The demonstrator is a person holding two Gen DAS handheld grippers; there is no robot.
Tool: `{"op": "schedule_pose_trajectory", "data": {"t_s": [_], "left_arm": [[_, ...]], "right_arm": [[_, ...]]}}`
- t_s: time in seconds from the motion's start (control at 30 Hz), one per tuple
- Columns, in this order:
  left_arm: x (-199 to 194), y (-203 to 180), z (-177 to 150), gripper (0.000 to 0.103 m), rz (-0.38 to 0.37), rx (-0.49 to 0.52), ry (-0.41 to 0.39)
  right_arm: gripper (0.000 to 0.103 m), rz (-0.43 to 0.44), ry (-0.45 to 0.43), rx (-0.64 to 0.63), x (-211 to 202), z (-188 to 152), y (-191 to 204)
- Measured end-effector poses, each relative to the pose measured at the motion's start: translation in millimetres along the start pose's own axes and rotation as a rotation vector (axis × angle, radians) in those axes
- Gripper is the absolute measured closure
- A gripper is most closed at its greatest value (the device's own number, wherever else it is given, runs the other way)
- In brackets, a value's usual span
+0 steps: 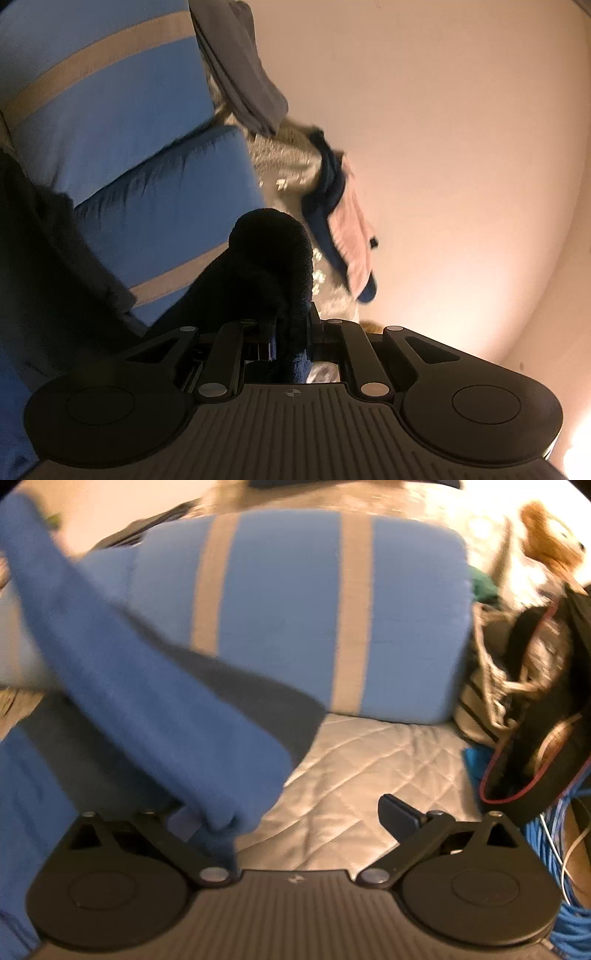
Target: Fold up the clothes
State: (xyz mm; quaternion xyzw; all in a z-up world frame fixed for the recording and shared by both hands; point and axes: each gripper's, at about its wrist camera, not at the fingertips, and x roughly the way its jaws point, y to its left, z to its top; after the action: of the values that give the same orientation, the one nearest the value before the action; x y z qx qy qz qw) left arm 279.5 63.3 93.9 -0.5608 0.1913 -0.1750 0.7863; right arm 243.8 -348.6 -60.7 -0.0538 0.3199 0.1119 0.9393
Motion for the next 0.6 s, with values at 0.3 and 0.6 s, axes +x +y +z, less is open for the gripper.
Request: {"op": "schedule_pose_trajectory", "data": {"t_s": [0.3,0.6], "left_arm": [[0,-20,31,0.09,0.012,-0.025,-0.109],[-1,-21,46,0.09,0.055,-0.024,-0.113]], "right_arm": [[0.001,0.045,0.026,-0.106,13,-10,30],[0.0,0.054,0.062,-0.171,60,0,70]]}}
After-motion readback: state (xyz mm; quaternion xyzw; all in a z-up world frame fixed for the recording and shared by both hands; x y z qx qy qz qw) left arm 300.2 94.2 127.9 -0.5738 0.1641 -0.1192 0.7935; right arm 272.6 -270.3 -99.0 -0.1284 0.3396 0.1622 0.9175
